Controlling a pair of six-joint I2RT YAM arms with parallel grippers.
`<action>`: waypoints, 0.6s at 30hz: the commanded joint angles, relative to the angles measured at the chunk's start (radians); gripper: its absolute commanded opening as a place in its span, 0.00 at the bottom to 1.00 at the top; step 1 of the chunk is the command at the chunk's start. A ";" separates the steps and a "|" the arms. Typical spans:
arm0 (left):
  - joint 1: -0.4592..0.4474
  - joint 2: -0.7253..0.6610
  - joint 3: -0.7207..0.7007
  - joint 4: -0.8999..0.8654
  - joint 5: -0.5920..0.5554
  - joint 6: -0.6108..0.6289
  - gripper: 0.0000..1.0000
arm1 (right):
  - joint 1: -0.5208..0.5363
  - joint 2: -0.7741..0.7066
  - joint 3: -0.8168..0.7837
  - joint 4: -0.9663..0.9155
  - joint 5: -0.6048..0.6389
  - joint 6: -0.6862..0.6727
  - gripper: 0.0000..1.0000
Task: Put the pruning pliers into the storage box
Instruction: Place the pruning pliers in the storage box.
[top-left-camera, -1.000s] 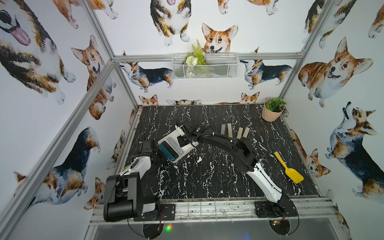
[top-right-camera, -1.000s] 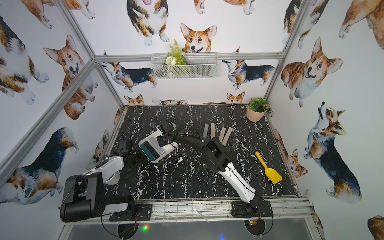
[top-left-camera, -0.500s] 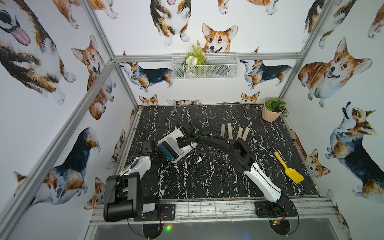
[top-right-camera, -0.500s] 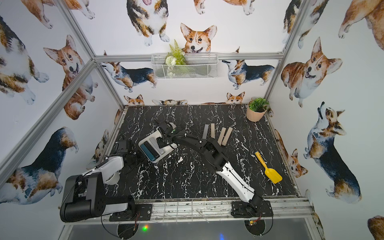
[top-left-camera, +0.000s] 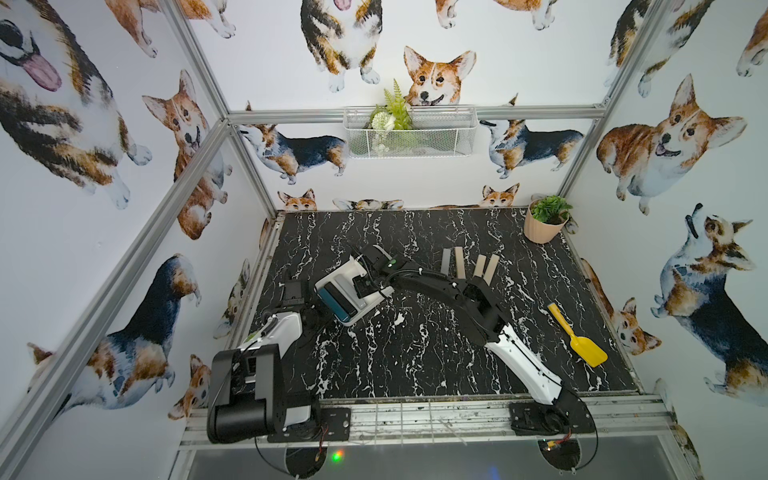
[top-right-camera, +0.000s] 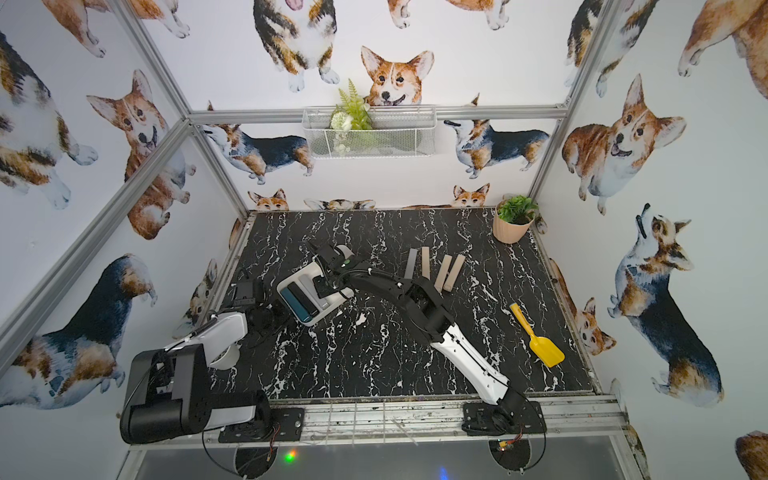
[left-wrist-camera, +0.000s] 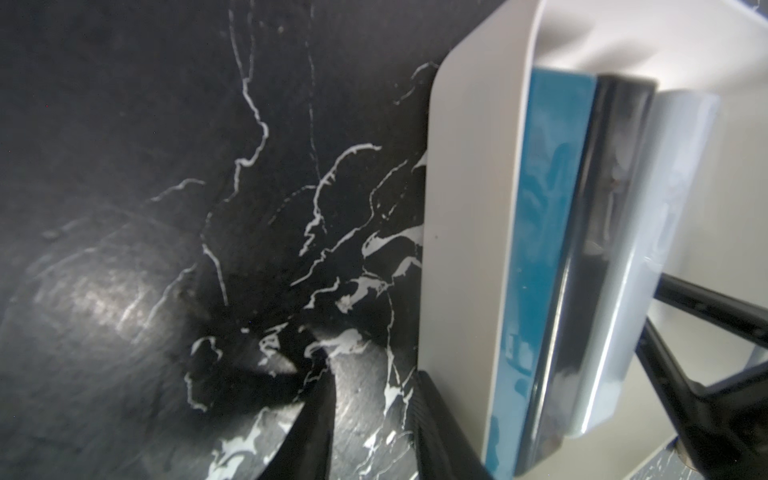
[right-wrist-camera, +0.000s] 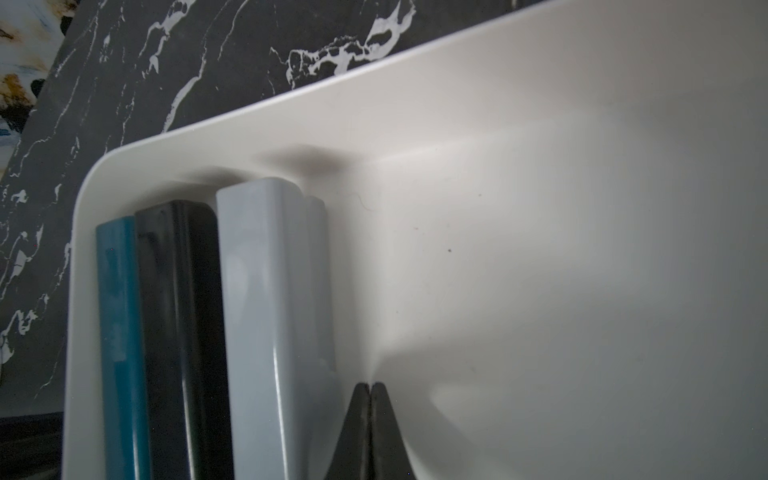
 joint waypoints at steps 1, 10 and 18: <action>0.000 0.005 0.000 -0.009 0.002 -0.005 0.35 | 0.005 0.006 0.014 -0.010 -0.015 0.008 0.00; 0.000 -0.004 -0.005 -0.010 0.004 -0.006 0.35 | 0.017 0.021 0.039 -0.010 -0.029 0.007 0.00; 0.001 -0.012 -0.009 -0.008 0.005 -0.007 0.35 | 0.026 0.022 0.041 -0.004 -0.040 0.001 0.00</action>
